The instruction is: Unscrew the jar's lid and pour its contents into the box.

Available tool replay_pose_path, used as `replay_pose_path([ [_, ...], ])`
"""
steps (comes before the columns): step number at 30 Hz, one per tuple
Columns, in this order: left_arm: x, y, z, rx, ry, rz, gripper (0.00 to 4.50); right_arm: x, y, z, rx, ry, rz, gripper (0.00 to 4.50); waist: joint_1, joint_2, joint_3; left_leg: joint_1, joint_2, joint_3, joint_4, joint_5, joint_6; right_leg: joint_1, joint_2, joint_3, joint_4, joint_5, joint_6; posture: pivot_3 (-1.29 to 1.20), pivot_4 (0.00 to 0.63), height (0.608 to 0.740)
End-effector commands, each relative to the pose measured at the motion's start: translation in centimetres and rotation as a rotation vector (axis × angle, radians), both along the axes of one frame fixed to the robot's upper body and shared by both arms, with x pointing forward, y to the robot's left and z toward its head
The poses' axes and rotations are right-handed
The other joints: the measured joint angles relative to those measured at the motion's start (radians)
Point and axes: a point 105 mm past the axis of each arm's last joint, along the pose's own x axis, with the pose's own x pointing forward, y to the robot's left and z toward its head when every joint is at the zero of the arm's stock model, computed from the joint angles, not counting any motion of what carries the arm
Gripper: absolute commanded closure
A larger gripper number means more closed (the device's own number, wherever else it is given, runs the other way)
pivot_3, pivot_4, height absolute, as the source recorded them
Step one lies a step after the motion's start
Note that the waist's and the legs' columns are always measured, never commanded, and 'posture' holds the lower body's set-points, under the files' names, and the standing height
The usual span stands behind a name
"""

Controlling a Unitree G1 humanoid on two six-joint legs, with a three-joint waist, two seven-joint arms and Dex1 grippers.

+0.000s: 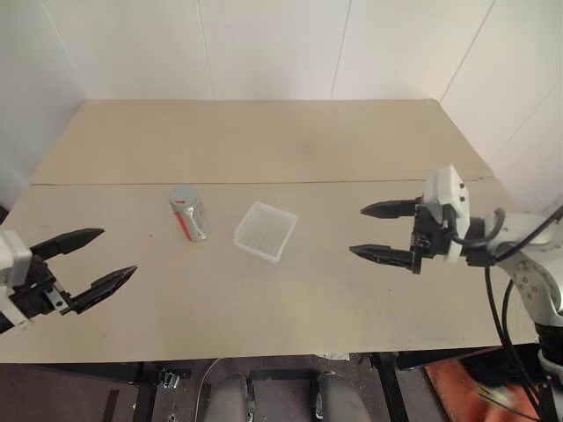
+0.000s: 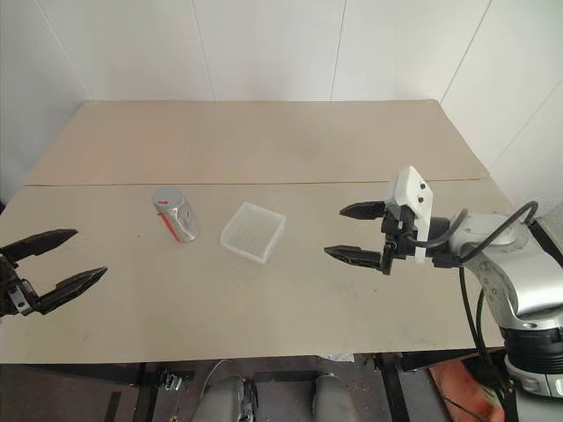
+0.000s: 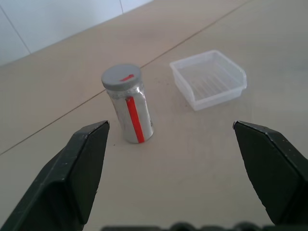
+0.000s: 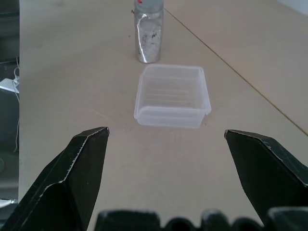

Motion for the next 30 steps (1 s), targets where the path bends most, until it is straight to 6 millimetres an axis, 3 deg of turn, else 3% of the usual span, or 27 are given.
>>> replay_pose_path([
  [1, 0.2, -1.6, 0.5, -0.017, -0.027, -0.054, 0.02, -0.5, -0.6, 2.0, -0.014, -0.069, -0.04, 0.0, 0.001, 0.0, 0.0, 0.0, 0.0, 0.0, 0.0, 0.0, 0.0, 0.0, 0.0, 0.0, 0.0, 0.0, 0.0, 0.0, 0.15, 0.74],
  [8, 3.0, -1.8, 0.6, -0.016, -0.094, 0.056, 0.02, 0.4, 0.6, 3.0, 0.006, -0.108, -0.045, 0.0, -0.002, 0.0, 0.0, 0.003, 0.0, 0.0, 0.0, 0.0, -0.001, 0.001, 0.001, 0.001, 0.001, 0.0, -0.001, 0.0, 0.15, 0.74],
  [14, 5.2, -1.8, -1.9, -0.087, -0.059, 0.24, 0.02, 1.3, 2.5, 4.1, 0.007, -0.162, -0.016, 0.0, -0.007, 0.0, 0.0, 0.004, 0.0, -0.001, -0.002, 0.0, -0.001, 0.001, 0.001, 0.004, 0.001, 0.0, -0.001, 0.0, 0.15, 0.74],
  [23, 8.4, -1.6, -3.2, -0.091, -0.044, 0.239, 0.02, 0.5, 4.6, 4.8, 0.015, -0.16, 0.046, 0.0, 0.003, -0.001, 0.0, 0.003, 0.0, 0.001, -0.002, 0.0, -0.001, 0.001, 0.001, 0.003, 0.001, 0.0, -0.001, 0.0, 0.15, 0.74],
  [30, 11.1, -3.3, -4.2, -0.105, -0.043, 0.189, 0.02, 0.3, 4.6, 5.2, 0.013, -0.177, 0.055, 0.0, 0.006, -0.001, 0.0, 0.002, 0.0, 0.001, -0.002, 0.0, -0.001, 0.001, 0.001, 0.002, 0.001, 0.0, -0.001, 0.0, 0.15, 0.74],
])
